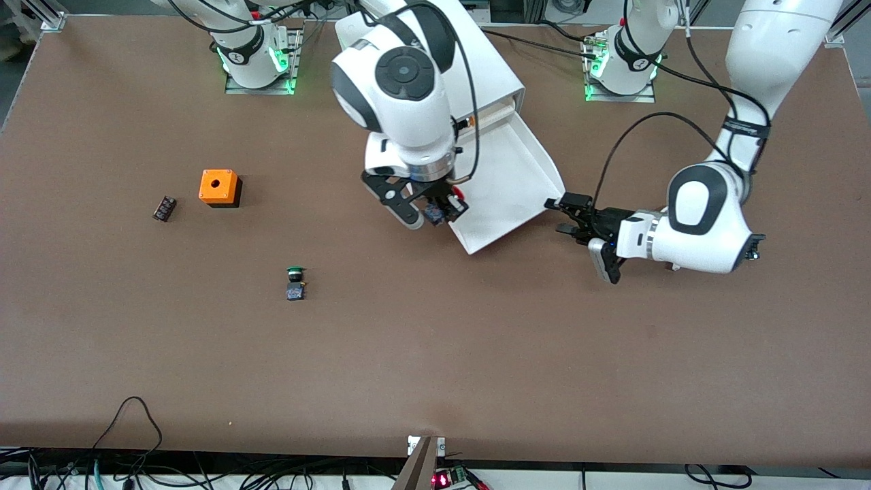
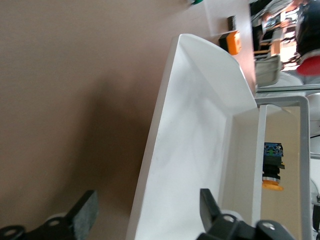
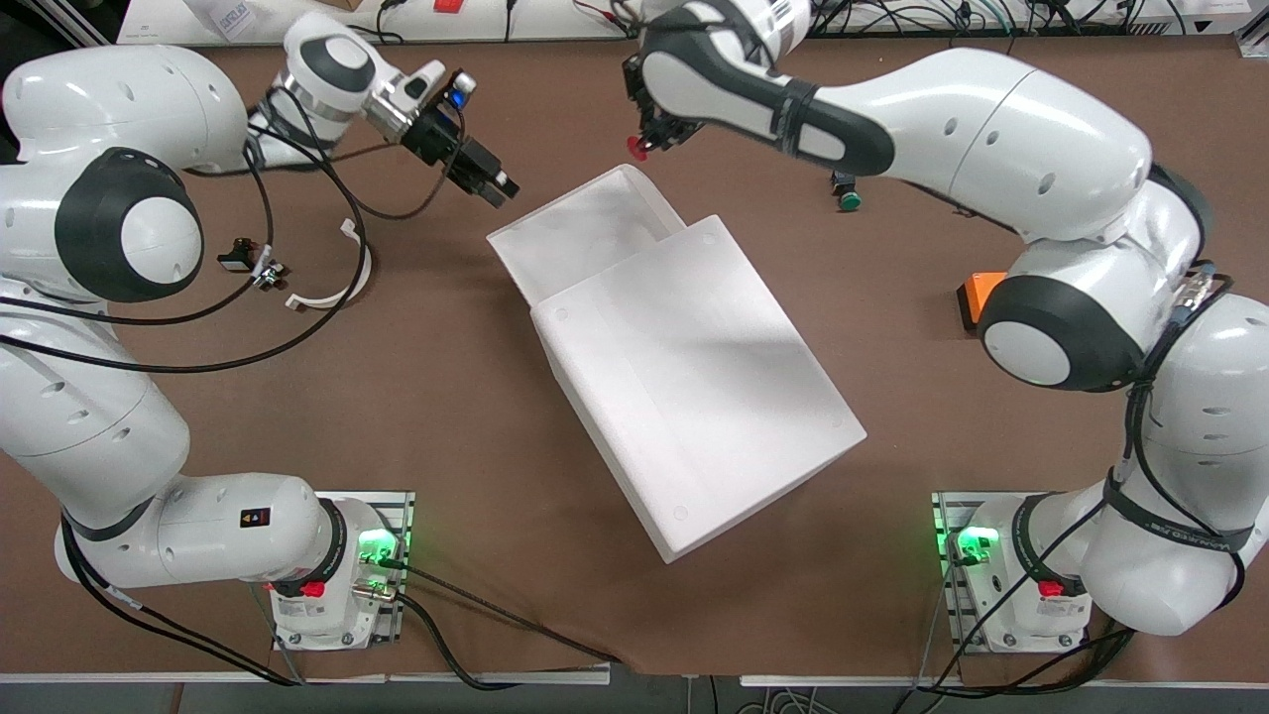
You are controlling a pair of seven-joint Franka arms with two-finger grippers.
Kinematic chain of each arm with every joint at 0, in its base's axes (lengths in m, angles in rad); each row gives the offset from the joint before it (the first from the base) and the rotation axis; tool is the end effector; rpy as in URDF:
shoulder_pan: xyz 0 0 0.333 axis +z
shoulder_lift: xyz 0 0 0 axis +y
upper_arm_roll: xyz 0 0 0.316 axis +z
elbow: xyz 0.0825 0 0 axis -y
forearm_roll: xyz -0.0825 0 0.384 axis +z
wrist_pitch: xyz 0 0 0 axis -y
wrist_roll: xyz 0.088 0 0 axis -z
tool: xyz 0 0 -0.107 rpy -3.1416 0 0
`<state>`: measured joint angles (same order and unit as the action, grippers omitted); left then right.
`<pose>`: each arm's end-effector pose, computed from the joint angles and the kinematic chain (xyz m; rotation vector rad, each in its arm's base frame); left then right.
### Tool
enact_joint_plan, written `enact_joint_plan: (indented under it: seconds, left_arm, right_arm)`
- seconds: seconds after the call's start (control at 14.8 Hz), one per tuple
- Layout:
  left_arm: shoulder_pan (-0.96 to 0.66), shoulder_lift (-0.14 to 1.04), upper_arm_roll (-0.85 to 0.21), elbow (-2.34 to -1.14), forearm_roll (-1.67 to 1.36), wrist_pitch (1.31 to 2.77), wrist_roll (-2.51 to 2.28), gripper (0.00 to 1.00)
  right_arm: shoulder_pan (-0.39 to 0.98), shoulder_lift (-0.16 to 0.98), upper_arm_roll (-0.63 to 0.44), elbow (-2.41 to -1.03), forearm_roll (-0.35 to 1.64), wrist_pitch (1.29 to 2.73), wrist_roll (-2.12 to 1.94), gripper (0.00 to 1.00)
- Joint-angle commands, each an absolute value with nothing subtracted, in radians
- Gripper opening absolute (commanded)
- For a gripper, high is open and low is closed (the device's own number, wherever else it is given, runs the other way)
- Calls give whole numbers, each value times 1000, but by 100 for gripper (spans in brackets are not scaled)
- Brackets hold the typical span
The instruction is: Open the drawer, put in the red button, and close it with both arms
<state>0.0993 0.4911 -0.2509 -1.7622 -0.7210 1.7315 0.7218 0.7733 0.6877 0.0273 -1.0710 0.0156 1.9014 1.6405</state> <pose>0.5971 -0.1401 0.2910 2.1450 -0.6135 -0.3039 0.5326 0.5412 0.4409 -2.7289 1.2373 -0.0286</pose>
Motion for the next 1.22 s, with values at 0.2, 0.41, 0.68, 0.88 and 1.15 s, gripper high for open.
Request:
enact_joint_plan:
  seconds: [0.2,0.41,0.68,0.88,1.15]
  left_arm:
    - [98,479,-247,-1464,-404,1502,382,100]
    - [84,445,-262,-1376,-226,1437,231,100]
    - [65,419,-271,-1293,-4,1392,216,100]
    - [20,420,-270,-1223,152,1367,221,100]
    - [28,431,-259,-1163,150,1397,229,100]
  right_arm:
    - [867,794,9,-1062,15,2063,1862,0]
    - [897,837,5,-1060,2,2134,1956,0]
    - [902,862,8,-1060,0,2206,2032,28]
    - [902,867,6,-1058,0,2246,2056,100]
    - [874,842,-6,-1052,-2,2200,2016,100]
